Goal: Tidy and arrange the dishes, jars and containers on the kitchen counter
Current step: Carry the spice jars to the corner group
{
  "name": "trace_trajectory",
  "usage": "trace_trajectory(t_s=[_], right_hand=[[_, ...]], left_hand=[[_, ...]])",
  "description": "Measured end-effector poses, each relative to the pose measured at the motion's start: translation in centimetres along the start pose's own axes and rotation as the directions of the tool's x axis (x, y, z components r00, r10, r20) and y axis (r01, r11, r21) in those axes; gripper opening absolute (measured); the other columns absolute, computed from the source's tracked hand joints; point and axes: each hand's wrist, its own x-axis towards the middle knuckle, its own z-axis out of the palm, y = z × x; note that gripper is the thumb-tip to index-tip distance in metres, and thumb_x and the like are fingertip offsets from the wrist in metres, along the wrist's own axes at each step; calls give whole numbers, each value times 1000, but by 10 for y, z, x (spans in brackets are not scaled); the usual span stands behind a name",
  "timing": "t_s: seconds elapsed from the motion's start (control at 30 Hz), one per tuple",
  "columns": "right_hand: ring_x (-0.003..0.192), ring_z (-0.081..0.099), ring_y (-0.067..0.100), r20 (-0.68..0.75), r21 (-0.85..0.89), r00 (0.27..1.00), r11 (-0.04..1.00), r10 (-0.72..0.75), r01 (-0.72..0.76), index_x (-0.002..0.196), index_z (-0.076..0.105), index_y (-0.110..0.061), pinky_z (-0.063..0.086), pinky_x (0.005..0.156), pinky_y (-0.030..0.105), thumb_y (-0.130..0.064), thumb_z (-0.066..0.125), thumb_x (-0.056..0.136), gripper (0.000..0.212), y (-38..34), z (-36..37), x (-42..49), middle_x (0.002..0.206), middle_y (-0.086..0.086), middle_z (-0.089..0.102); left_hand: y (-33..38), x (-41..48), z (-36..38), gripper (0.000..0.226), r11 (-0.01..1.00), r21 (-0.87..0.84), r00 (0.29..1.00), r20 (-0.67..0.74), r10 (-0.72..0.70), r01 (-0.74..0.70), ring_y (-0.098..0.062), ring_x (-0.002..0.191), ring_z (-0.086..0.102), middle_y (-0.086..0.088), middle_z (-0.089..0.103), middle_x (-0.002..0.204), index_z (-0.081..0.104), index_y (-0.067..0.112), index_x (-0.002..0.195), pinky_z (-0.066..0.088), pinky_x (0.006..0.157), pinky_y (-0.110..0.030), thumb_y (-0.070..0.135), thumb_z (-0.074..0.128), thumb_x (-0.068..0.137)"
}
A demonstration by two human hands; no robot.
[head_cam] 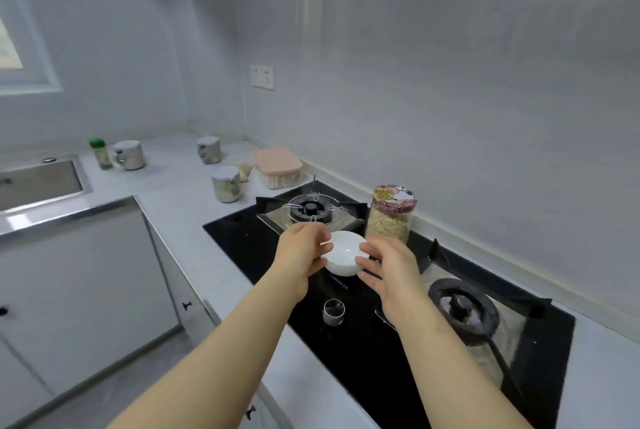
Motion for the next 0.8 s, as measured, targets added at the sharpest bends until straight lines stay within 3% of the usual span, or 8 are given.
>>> trace_trajectory(t_s=[0.2,0.37,0.5,0.67,0.8], right_hand=[[94,61,22,108,-60,993,997,49,-43,102,58,-13,48,65,26,-10,51,92,13,12,41,1,102,8,60],[92,61,21,151,-89,988,996,18,-4,93,59,-15,51,75,31,-12,51,92,8,11,83,10,94,4,61],[92,60,20,191,-93,981,996,7,11,90,58,-18,50,73,29,-14,51,92,8,16,140,25,97,4,61],[100,60,24,280,-84,960,996,1,24,105,56,-11,50,76,31,-15,49,94,13,29,235,40,104,7,61],[96,59,24,307,-75,951,997,24,-1,107,55,-10,49,75,31,-15,48,95,15,44,300,50,100,6,60]], left_hand=[[6,6,-45,7,1000,-5,995,-95,13,-14,-14,75,60,0,62,80,58,18,87,48,70,-26,17,52,92],[25,25,-78,8,999,-15,993,-113,29,-31,-13,77,61,1,63,81,58,19,89,49,69,-26,18,52,92],[47,48,-122,8,999,-22,991,-126,40,-43,-13,75,61,0,63,84,57,19,87,48,66,-25,18,52,92],[75,85,-193,7,995,29,979,-179,98,-94,-16,77,60,-1,62,84,57,17,92,49,74,-28,18,51,93],[92,113,-249,7,993,51,975,-194,112,-104,-15,74,59,-2,61,84,56,17,92,47,69,-26,18,50,94]])
